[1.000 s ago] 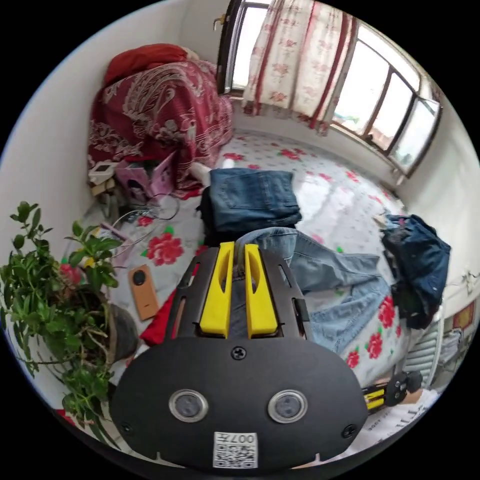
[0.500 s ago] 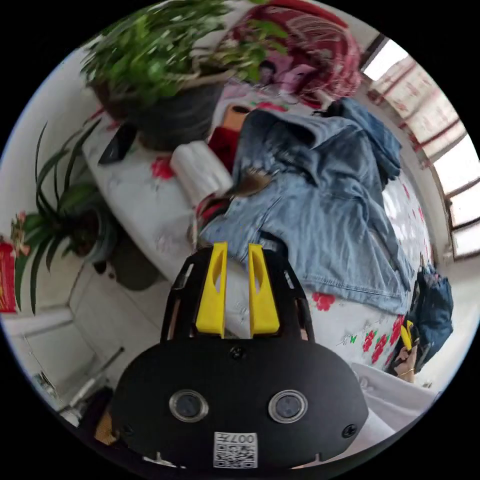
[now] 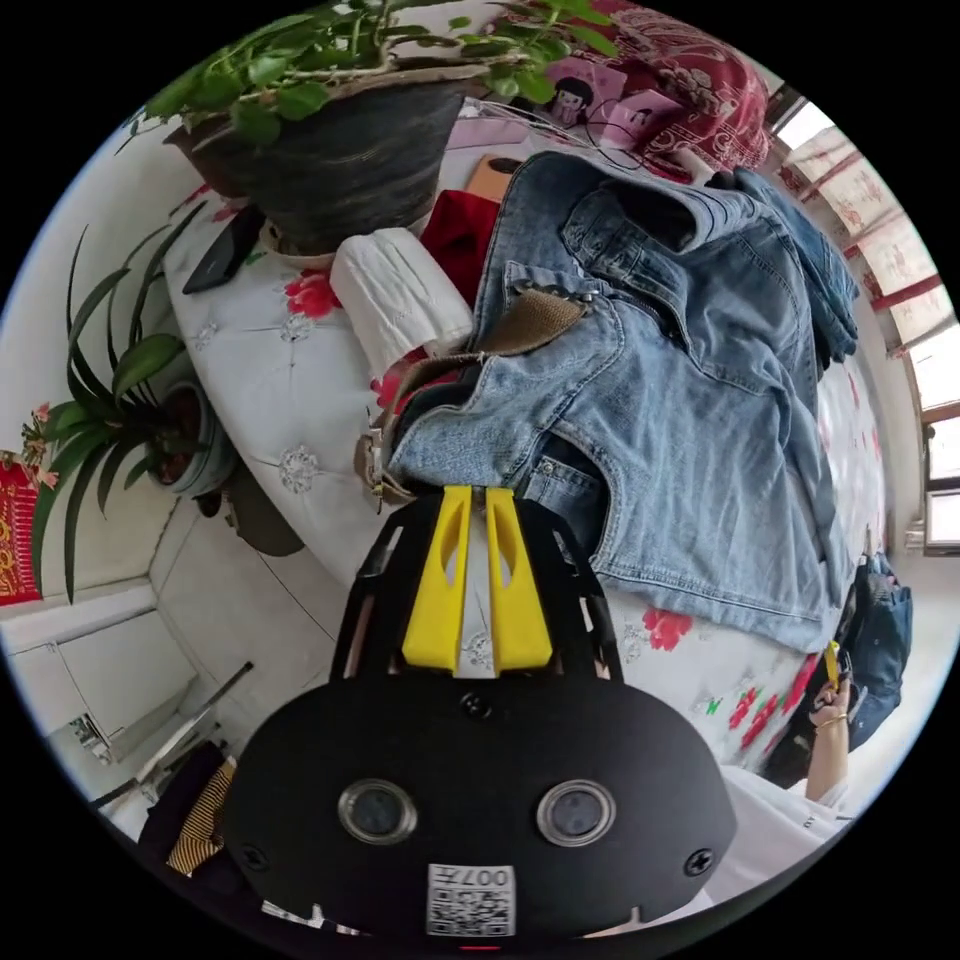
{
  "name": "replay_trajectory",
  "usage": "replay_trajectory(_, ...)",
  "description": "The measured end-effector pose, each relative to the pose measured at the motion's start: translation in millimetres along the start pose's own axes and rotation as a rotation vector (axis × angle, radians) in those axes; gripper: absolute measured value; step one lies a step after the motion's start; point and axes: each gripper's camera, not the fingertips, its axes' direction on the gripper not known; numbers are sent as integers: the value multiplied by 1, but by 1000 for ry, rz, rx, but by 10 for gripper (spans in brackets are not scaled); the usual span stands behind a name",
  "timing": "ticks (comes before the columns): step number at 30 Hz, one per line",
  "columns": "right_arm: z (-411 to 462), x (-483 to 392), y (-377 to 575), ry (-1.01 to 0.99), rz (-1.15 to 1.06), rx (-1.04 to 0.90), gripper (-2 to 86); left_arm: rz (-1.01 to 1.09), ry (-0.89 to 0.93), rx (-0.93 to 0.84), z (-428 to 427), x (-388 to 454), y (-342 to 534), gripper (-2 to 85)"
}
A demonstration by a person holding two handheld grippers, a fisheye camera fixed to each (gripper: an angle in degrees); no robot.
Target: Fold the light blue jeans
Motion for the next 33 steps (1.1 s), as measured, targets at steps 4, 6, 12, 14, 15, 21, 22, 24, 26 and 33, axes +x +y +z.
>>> replay_trajectory(4, -72, -51, 21, -120, -299, 86, -1, -13, 168, 93, -48, -22, 5, -4)
replay_trajectory(6, -113, -66, 49, -127, -429, 128, -1, 23, 245, 203, -96, -37, 23, -6)
replay_trajectory(12, -161, -36, 158, 195, -588, 67, 1, 141, 208, 163, -126, -61, 71, -6)
replay_trajectory(14, -119, 7, 184, 390, -410, -135, 4, 113, 159, 75, -99, -64, 81, -7)
replay_trajectory(15, -111, 16, 189, 434, -370, -164, 4, 72, 142, 31, -82, -67, 88, -8)
replay_trajectory(21, -102, -19, 222, 488, -469, -27, 16, 33, 73, 73, -83, -62, 105, -2)
replay_trajectory(22, -93, -34, 219, 480, -518, -27, 21, 50, 61, 88, -86, -58, 103, 0)
replay_trajectory(24, -72, -56, 211, 464, -576, -71, 27, 125, 50, 153, -100, -35, 92, 24)
replay_trajectory(26, -34, -82, 207, 440, -649, -142, 32, 179, 66, 186, -108, -13, 81, 47)
replay_trajectory(33, 41, -128, 187, 531, -717, -150, 32, 465, 92, 64, -64, 91, 57, 57)
